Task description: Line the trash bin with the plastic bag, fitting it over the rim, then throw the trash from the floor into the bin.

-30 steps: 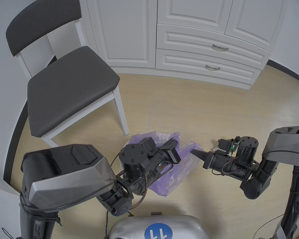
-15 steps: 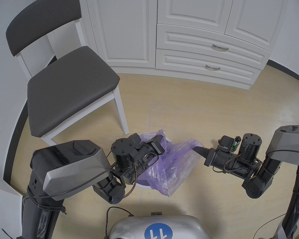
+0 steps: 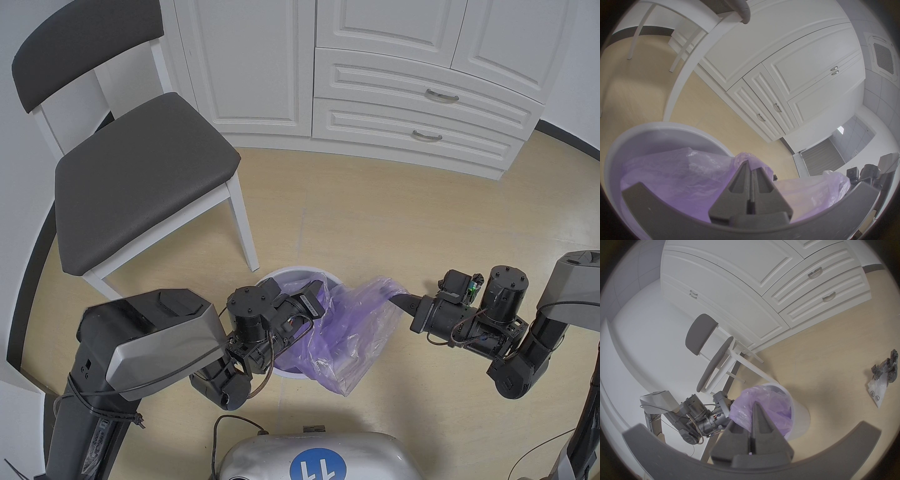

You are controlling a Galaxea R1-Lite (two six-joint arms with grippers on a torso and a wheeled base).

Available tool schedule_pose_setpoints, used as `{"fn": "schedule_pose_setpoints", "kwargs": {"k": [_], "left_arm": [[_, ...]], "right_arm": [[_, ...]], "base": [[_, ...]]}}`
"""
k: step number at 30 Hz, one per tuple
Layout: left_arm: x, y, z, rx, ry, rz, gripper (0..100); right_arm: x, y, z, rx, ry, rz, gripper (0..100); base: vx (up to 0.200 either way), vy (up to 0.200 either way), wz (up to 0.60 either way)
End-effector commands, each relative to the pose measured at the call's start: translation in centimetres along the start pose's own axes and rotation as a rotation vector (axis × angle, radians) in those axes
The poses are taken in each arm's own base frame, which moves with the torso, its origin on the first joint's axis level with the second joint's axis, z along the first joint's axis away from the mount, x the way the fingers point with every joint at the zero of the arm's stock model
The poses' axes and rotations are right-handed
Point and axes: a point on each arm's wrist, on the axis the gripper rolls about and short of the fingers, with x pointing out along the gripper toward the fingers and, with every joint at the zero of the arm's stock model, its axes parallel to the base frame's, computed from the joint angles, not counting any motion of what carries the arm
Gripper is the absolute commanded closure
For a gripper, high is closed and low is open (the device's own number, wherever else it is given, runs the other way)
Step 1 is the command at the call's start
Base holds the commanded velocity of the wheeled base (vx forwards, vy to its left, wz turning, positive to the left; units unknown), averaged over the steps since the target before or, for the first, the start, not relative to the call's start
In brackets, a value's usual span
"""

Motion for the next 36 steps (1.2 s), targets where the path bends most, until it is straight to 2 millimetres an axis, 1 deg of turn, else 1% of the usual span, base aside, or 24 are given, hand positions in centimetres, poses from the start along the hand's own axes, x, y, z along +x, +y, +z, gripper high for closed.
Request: {"fn": "schedule_pose_setpoints", "kwargs": {"k": [1, 4, 6, 9, 13, 16, 18, 22, 23, 24, 28, 29, 31, 34, 36], "left_arm": [[-0.2, 1.2, 0.3, 0.001, -0.007, 0.031, 100], [-0.5, 1.6, 0.6, 0.002, -0.011, 0.042, 100], [-1.1, 1.8, 0.9, 0.005, -0.009, 0.056, 100], [-1.8, 1.4, 1.6, 0.018, -0.016, 0.055, 100], [-2.8, 0.5, 2.8, 0.029, -0.019, 0.057, 100], [-3.8, 0.2, 4.0, 0.072, -0.023, 0.066, 100], [-4.4, 0.1, 4.3, 0.109, -0.015, 0.078, 100], [-5.4, 0.3, 4.7, 0.154, -0.001, 0.103, 100], [-6.2, 0.3, 4.9, 0.166, 0.011, 0.116, 100], [-6.5, 0.3, 4.9, 0.167, 0.017, 0.121, 100], [-6.9, 0.3, 5.0, 0.17, 0.02, 0.13, 100], [-6.9, 0.6, 5.2, 0.187, 0.022, 0.138, 100], [-7.0, 0.9, 5.3, 0.218, 0.023, 0.146, 100], [-7.3, 1.4, 5.2, 0.257, 0.036, 0.163, 100], [-7.4, 1.7, 5.3, 0.275, 0.037, 0.174, 100]], "right_arm": [[0.1, 0.2, -0.1, -0.006, -0.007, 0.012, 100], [0.3, 0.2, -0.3, -0.004, 0.0, 0.015, 100], [0.5, 0.2, -0.6, -0.005, 0.006, 0.014, 100], [0.7, 0.1, -0.6, -0.004, 0.004, 0.014, 100], [1.6, 0.1, -0.8, -0.01, -0.014, 0.002, 100], [2.3, 0.1, -1.1, -0.014, -0.036, -0.03, 100], [2.6, 0.1, -1.3, -0.026, -0.033, -0.028, 100], [2.8, 0.5, -1.1, -0.058, -0.027, -0.02, 100], [3.2, 1.0, -0.9, -0.072, -0.002, -0.027, 100], [3.4, 1.2, -0.7, -0.072, 0.008, -0.036, 100], [4.4, 1.6, -0.3, -0.074, 0.019, -0.135, 100], [4.8, 1.4, -0.1, -0.09, 0.021, -0.2, 100], [5.4, 1.1, -0.1, -0.122, 0.031, -0.277, 100], [5.7, 0.9, 0.2, -0.151, 0.038, -0.344, 100], [5.7, 1.1, 0.3, -0.165, 0.039, -0.357, 100]], "base": [[0.0, 0.0, 0.0], [0.0, 0.0, 0.0], [0.0, 0.0, 0.0], [0.0, 0.0, 0.0], [0.0, 0.0, 0.0], [0.0, 0.0, 0.0], [0.0, 0.0, 0.0], [0.0, 0.0, 0.0], [0.0, 0.0, 0.0], [0.0, 0.0, 0.0], [0.0, 0.0, 0.0], [0.0, 0.0, 0.0], [0.0, 0.0, 0.0], [0.0, 0.0, 0.0], [0.0, 0.0, 0.0]]}}
